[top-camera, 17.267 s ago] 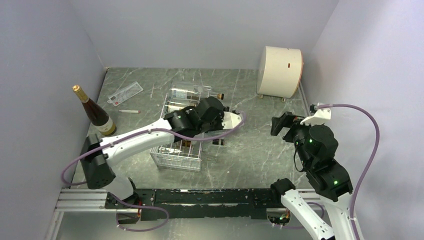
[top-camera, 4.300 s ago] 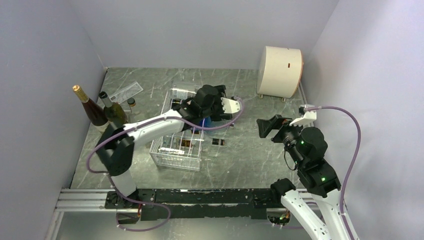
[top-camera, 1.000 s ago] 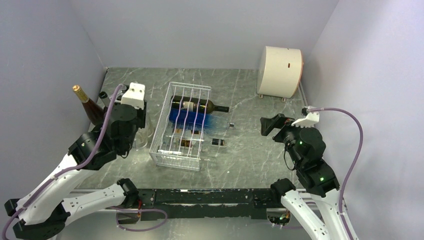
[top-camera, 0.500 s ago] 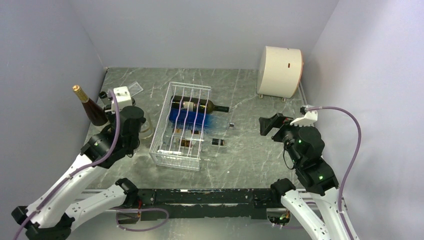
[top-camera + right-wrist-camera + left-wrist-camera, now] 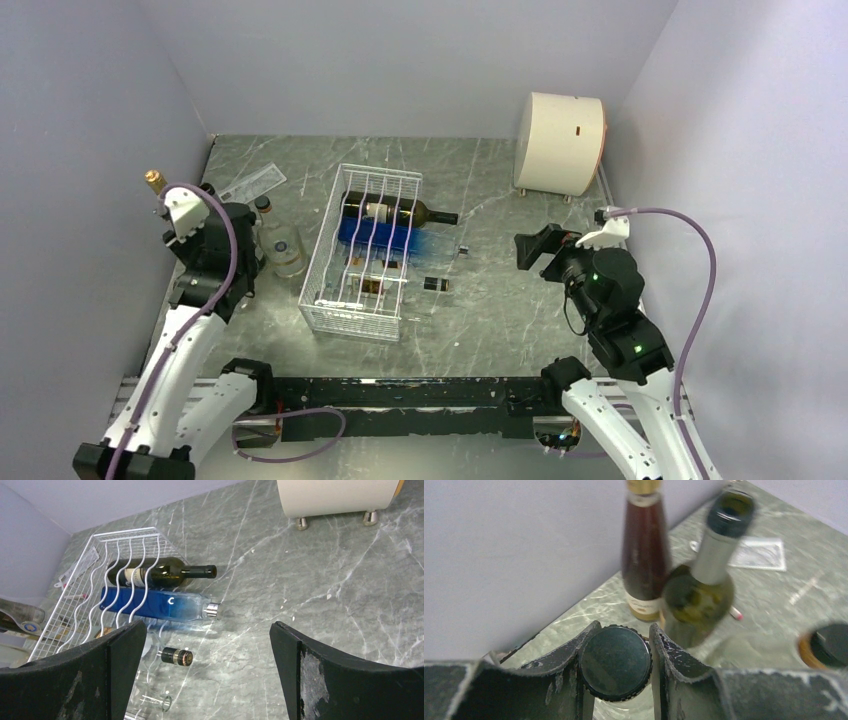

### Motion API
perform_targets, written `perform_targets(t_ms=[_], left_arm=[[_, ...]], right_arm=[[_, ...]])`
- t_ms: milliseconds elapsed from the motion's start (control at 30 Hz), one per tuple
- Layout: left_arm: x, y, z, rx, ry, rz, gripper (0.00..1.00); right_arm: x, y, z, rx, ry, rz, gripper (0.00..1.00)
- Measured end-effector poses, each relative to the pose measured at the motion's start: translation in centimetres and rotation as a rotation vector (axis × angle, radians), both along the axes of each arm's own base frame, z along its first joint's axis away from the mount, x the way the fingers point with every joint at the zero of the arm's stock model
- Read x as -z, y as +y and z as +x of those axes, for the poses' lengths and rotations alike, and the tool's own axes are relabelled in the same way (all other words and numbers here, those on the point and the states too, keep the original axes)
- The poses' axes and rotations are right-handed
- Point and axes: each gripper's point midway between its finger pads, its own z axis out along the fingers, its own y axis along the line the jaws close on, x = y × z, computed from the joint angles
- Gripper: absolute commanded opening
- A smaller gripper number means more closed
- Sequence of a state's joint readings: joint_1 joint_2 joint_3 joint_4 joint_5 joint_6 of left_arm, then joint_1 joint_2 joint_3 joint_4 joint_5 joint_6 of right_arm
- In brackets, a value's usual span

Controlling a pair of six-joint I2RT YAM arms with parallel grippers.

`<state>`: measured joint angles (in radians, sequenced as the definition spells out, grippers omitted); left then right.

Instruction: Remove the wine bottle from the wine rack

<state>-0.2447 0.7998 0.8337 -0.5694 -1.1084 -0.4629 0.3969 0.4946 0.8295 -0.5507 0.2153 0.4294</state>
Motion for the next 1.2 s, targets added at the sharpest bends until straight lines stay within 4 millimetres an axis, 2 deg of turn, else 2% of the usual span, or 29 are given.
perform_targets(t_ms=[167,267,400,600,700,1033,1200], left_arm=[[0.9,4.0,-0.7,-0.179,-0.050,-0.004,0.07],[1.2,5.6,-0.8,-0.237,-0.066,0.007,0.07],[1.3,7.4,-0.5,-0.271,-0.093,0.025,0.07],[0.0,9.7,0.1,-0.303,-0.154,0.054,0.07],[0.1,10.8,0.2,-0.318,-0.181,0.064,0.07],[4.0,11.5,1.1,-0.232,-0.164,0.051,0.07],[4.0,11.4,2.1,-0.182,-0.184,0.042,0.07]], right_arm=[[0.1,0.1,0.1,-0.005,0.005,-0.004,1.00],[0.3,0.2,0.2,-0.006,0.011,-0.007,1.00],[0.5,0.3,0.3,-0.009,0.020,-0.010,1.00],[1.5,0.7,0.9,-0.022,0.062,-0.028,1.00],[1.9,0.9,1.2,-0.023,0.080,-0.035,1.00],[2.0,0.9,1.2,-0.023,0.082,-0.036,1.00],[1.9,0.9,1.2,-0.023,0.081,-0.036,1.00]])
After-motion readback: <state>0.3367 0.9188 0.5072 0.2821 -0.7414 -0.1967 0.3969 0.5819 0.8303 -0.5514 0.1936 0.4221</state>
